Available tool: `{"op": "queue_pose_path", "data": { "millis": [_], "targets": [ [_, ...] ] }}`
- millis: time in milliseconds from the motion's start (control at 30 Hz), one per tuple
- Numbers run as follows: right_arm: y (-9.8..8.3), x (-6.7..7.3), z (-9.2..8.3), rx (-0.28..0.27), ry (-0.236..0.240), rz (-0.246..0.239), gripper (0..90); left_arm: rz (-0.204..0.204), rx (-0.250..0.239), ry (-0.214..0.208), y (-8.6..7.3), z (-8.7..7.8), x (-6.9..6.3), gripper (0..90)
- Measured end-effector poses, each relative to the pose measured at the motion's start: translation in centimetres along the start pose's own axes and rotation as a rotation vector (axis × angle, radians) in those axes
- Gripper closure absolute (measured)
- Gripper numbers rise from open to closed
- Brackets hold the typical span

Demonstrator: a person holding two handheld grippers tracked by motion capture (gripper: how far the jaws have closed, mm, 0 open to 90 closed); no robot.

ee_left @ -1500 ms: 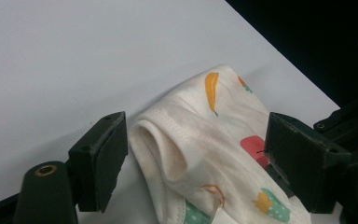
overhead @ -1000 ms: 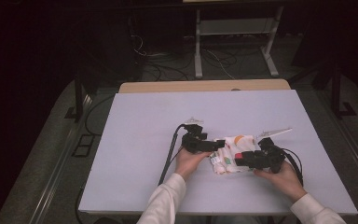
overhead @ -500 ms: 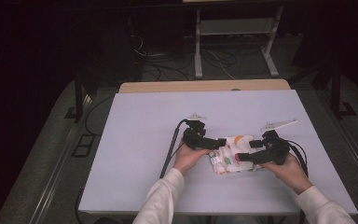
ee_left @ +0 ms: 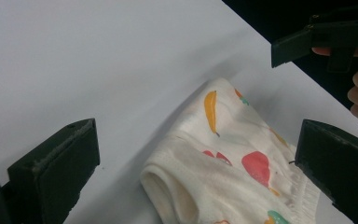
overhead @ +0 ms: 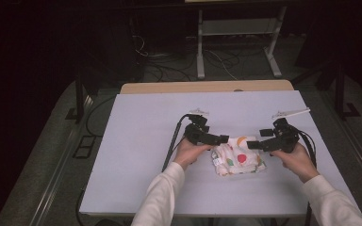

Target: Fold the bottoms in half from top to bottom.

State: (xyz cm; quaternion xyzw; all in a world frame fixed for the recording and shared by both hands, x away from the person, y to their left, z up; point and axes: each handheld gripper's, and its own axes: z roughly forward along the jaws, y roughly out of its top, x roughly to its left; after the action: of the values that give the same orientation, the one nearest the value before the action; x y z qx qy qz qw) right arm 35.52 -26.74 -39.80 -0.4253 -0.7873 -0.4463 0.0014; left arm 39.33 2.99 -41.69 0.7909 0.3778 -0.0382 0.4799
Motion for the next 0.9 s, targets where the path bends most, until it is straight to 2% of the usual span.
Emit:
{"op": "queue_pose_path", "data": {
  "millis": [133,233,667,900],
  "targets": [
    [0.2,-0.7,-0.3,-0.021,-0.007,0.008,0.0,-0.008,-0.001,0.0,0.0,0.0,0.4,0.0],
    [0.3,-1.2,-0.2,-0.013,-0.019,0.003,0.0,-0.016,-0.007,-0.003,0.1,0.0,0.6,0.0],
    [0.5,-3.3,0.9,0.019,-0.014,0.031,0.0,-0.028,0.001,-0.015,0.2,1.2,1.0,0.0],
    [0.2,-4.5,1.4,0.025,-0.009,0.057,0.3,-0.025,0.033,-0.016,-0.1,1.8,1.5,0.0]
  ]
}}
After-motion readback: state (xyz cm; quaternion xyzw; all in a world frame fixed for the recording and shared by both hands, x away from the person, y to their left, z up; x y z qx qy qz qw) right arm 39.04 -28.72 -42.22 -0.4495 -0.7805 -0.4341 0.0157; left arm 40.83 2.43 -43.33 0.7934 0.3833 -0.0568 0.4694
